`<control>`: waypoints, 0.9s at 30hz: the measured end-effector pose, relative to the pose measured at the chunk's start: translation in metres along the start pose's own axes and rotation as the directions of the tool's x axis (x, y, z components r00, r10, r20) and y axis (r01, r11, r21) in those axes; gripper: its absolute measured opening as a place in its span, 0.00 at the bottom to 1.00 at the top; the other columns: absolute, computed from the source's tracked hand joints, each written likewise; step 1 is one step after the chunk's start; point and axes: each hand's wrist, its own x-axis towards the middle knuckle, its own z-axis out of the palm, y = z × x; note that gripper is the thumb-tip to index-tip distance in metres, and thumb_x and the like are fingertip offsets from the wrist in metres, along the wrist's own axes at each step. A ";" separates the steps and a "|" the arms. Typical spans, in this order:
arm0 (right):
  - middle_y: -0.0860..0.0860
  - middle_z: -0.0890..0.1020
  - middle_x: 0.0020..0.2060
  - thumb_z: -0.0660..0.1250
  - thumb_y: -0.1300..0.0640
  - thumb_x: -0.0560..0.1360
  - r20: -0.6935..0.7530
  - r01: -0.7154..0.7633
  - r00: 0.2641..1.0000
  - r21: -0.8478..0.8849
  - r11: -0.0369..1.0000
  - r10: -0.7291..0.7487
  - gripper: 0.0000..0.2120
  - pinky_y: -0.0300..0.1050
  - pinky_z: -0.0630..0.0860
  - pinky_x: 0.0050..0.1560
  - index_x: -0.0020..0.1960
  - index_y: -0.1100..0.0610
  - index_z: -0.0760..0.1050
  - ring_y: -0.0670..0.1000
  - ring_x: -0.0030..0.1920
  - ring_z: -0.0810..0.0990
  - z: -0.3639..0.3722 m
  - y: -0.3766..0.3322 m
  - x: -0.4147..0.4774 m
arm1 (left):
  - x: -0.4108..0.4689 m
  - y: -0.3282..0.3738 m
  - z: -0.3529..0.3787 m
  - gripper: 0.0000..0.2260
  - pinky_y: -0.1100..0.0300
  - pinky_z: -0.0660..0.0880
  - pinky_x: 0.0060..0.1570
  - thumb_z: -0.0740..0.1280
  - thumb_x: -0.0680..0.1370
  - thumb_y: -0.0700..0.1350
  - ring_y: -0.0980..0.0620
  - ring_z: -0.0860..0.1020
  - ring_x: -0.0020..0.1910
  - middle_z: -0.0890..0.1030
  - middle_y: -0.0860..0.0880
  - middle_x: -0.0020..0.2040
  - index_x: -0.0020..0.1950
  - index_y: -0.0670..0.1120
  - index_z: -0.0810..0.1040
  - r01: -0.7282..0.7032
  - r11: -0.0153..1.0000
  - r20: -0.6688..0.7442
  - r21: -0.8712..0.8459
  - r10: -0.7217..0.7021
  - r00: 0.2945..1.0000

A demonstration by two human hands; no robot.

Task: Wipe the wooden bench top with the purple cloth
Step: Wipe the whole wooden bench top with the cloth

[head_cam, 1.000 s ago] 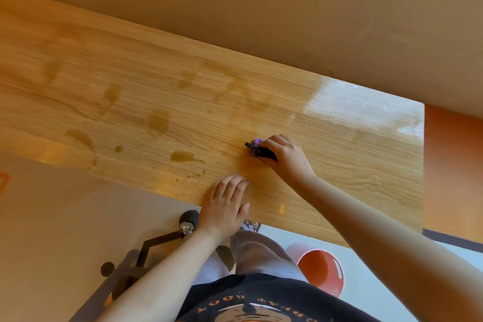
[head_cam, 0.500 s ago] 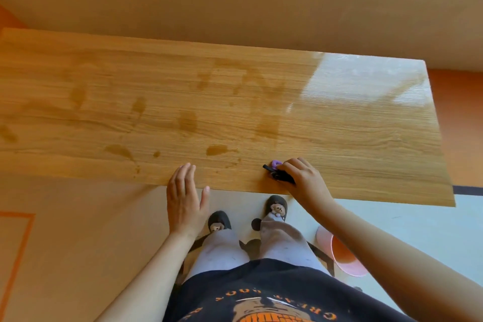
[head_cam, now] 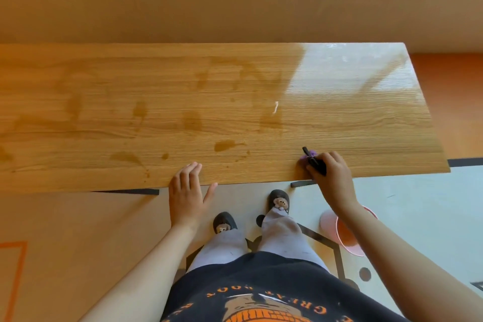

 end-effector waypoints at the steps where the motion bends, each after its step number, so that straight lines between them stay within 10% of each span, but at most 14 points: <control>1: 0.56 0.76 0.43 0.72 0.60 0.71 -0.030 -0.075 0.997 0.013 0.997 0.076 0.08 0.46 0.68 0.43 0.46 0.63 0.76 0.58 0.45 0.75 0.004 -0.002 0.000 | 0.000 -0.001 0.000 0.32 0.48 0.69 0.62 0.48 0.80 0.64 0.43 0.69 0.64 0.74 0.42 0.64 0.66 0.39 0.72 -0.008 1.000 0.002 0.008 0.008 1.000; 5: 0.58 0.76 0.48 0.71 0.62 0.71 -0.039 -0.187 0.981 0.021 0.982 0.188 0.10 0.45 0.68 0.46 0.51 0.63 0.74 0.58 0.49 0.75 0.038 -0.048 0.001 | -0.001 -0.005 0.004 0.30 0.47 0.67 0.63 0.50 0.80 0.62 0.43 0.68 0.64 0.74 0.41 0.64 0.66 0.39 0.71 -0.036 0.999 -0.004 0.027 0.036 0.999; 14: 0.55 0.76 0.47 0.71 0.57 0.72 0.125 0.106 0.985 0.096 0.990 -0.118 0.10 0.43 0.67 0.42 0.51 0.60 0.74 0.54 0.49 0.73 0.085 -0.118 -0.014 | 0.004 -0.010 0.007 0.27 0.47 0.67 0.60 0.57 0.77 0.59 0.42 0.69 0.62 0.74 0.41 0.62 0.65 0.39 0.72 -0.075 0.995 -0.020 0.068 0.077 0.997; 27: 0.60 0.76 0.50 0.69 0.65 0.70 -0.102 -0.254 0.962 0.010 0.967 0.253 0.11 0.45 0.66 0.50 0.52 0.64 0.74 0.59 0.52 0.74 0.039 -0.054 0.028 | 0.004 -0.014 0.013 0.26 0.46 0.65 0.60 0.56 0.78 0.59 0.41 0.70 0.62 0.74 0.40 0.61 0.65 0.40 0.68 -0.083 0.994 -0.014 0.070 0.084 0.996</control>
